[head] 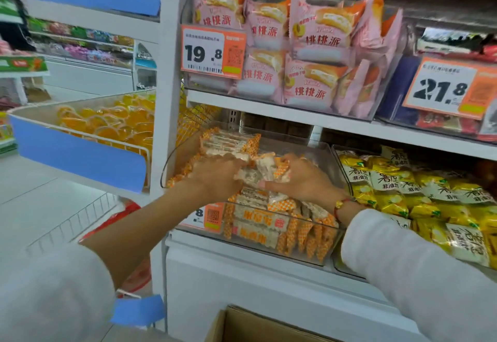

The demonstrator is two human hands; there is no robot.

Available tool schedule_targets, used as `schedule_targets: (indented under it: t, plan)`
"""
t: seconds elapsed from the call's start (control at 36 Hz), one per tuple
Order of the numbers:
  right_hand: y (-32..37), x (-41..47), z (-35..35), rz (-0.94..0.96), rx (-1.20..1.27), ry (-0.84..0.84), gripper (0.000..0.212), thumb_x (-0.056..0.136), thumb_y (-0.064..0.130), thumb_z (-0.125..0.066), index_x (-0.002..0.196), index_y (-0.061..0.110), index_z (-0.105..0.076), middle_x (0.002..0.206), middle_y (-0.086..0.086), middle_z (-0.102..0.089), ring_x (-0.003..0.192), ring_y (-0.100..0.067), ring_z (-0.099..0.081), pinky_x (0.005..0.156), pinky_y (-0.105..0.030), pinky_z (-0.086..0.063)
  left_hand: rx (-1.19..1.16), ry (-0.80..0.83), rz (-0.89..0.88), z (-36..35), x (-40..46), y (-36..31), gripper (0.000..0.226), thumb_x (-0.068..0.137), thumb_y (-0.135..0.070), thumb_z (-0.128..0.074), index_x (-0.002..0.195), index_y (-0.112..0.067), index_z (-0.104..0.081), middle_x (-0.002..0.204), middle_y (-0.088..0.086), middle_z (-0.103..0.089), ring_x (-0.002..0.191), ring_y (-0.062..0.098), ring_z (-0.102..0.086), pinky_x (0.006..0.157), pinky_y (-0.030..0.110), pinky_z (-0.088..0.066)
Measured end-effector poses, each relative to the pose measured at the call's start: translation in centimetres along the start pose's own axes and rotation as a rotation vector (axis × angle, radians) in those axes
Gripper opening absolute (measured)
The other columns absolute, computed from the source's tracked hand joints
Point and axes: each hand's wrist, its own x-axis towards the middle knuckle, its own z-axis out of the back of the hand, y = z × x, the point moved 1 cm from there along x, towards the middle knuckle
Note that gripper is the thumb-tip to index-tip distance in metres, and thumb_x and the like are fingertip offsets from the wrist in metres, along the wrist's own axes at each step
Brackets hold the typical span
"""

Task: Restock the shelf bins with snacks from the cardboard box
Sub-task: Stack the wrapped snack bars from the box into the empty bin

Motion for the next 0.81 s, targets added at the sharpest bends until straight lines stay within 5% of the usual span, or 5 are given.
schedule_targets:
  t: [0.17, 0.33, 0.5, 0.69, 0.81]
  plan:
    - [-1.5, -1.6, 2.2, -0.069, 0.137, 0.374, 0.099, 0.084, 0.054, -0.064, 0.153, 0.011, -0.008, 0.157, -0.002, -0.021, 0.143, -0.021, -0.025, 0.111, -0.025, -0.024, 0.096, 0.054, -0.046, 0.4, 0.3, -0.2, 0.058, 0.094, -0.044, -0.052, 0.146, -0.023, -0.035, 0.138, 0.010, -0.036, 0.131, 0.029, -0.033, 0.104, 0.045, -0.038]
    - [-3.9, -2.4, 1.6, -0.016, 0.000, 0.199, 0.016, 0.090, 0.029, -0.061, 0.098, 0.014, -0.061, 0.087, 0.000, -0.061, 0.089, -0.022, -0.059, 0.062, -0.024, -0.040, 0.013, -0.083, 0.011, 1.2, -0.2, 0.6, 0.050, 0.085, -0.044, -0.067, 0.129, -0.028, -0.052, 0.136, 0.000, -0.046, 0.126, 0.023, -0.043, 0.099, 0.038, -0.042]
    - [-1.1, -2.2, 2.0, 0.007, 0.251, -0.272, 0.020, 0.084, 0.041, -0.068, 0.096, 0.025, -0.067, 0.088, 0.003, -0.071, 0.080, -0.016, -0.066, 0.072, -0.035, -0.054, 0.019, -0.202, 0.202, 2.5, -1.0, 2.8, 0.049, 0.084, -0.020, -0.070, 0.129, -0.025, -0.051, 0.137, 0.005, -0.050, 0.118, 0.029, -0.053, 0.085, 0.039, -0.048]
    - [1.6, -1.5, -2.7, -0.103, 0.118, 0.148, 0.074, 0.097, 0.061, -0.025, 0.153, 0.015, -0.011, 0.150, -0.014, -0.036, 0.135, -0.033, -0.038, 0.108, -0.044, -0.035, -0.150, -0.139, 0.210, 1.3, -0.2, 3.7, 0.045, 0.087, -0.034, -0.046, 0.125, -0.014, -0.057, 0.146, 0.007, -0.041, 0.125, 0.030, -0.048, 0.094, 0.041, -0.049]
    - [2.2, -2.5, -1.6, 0.004, 0.101, 0.092, 0.058, 0.103, 0.045, -0.031, 0.152, 0.015, -0.021, 0.132, -0.016, -0.057, 0.115, -0.031, -0.057, 0.095, -0.040, -0.046, -0.147, -0.145, 0.141, 1.3, -0.4, 4.4, 0.028, 0.095, -0.028, -0.057, 0.121, -0.018, -0.061, 0.149, 0.006, -0.039, 0.119, 0.030, -0.054, 0.090, 0.040, -0.050]
